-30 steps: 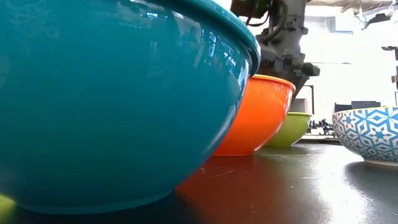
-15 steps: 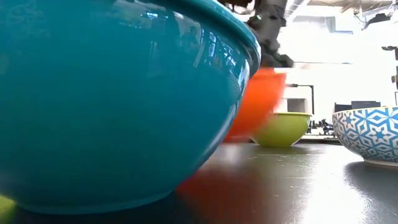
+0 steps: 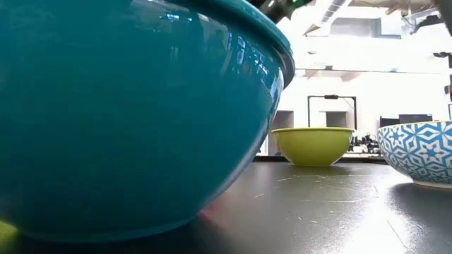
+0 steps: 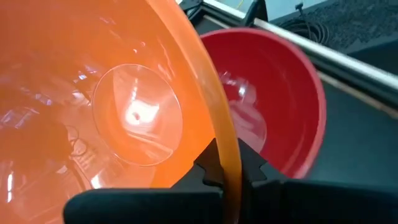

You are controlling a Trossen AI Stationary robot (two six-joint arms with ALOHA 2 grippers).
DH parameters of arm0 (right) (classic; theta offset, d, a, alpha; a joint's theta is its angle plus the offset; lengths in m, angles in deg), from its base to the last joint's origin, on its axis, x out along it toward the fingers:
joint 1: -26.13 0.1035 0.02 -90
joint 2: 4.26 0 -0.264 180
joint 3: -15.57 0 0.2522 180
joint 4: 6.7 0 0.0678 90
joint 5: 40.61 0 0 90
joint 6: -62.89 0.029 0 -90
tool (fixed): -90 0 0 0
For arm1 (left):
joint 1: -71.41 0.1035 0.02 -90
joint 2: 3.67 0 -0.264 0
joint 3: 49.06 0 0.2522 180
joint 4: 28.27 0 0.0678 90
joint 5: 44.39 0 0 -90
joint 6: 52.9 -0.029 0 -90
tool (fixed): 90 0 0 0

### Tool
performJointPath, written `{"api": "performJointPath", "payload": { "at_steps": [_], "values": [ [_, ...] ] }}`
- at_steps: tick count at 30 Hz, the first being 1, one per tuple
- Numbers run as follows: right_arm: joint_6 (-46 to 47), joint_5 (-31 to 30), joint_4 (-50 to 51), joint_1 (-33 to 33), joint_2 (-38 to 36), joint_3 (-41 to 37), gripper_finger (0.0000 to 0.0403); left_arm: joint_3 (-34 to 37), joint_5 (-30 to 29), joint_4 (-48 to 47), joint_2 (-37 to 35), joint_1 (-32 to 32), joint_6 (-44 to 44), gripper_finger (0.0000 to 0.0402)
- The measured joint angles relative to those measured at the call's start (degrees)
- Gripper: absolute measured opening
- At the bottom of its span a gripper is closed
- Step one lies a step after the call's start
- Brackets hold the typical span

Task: Nest bowls inside each other
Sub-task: Stack the orange bowl on top of the red bowl

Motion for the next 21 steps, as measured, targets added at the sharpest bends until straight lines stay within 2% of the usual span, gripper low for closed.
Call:
{"api": "performJointPath", "payload": {
  "at_steps": [3, 11, 16, 21],
  "values": [
    [-1.2, 0.6, -1.7, -0.6, 5.4, 3.6, 0.0015, 0.0, -0.4, 0.6, 0.0, 0.0, -1.4, 0.0087],
    [-3.0, -0.5, 2.5, -1.8, 16.8, 14.9, 0.0015, 0.0, -0.8, 2.9, 0.0, 0.0, -4.4, 0.0087],
    [-3.0, -1.7, 2.1, -2.5, 19.9, 18.4, 0.0015, 0.0, -0.8, 2.8, 0.0, 0.0, -4.5, 0.0087],
    [-2.2, -2.2, 4.1, -3.6, 21.0, 18.4, 0.0016, 0.0, -0.7, 2.8, 0.0, 0.0, -4.5, 0.0087]
  ]
}}
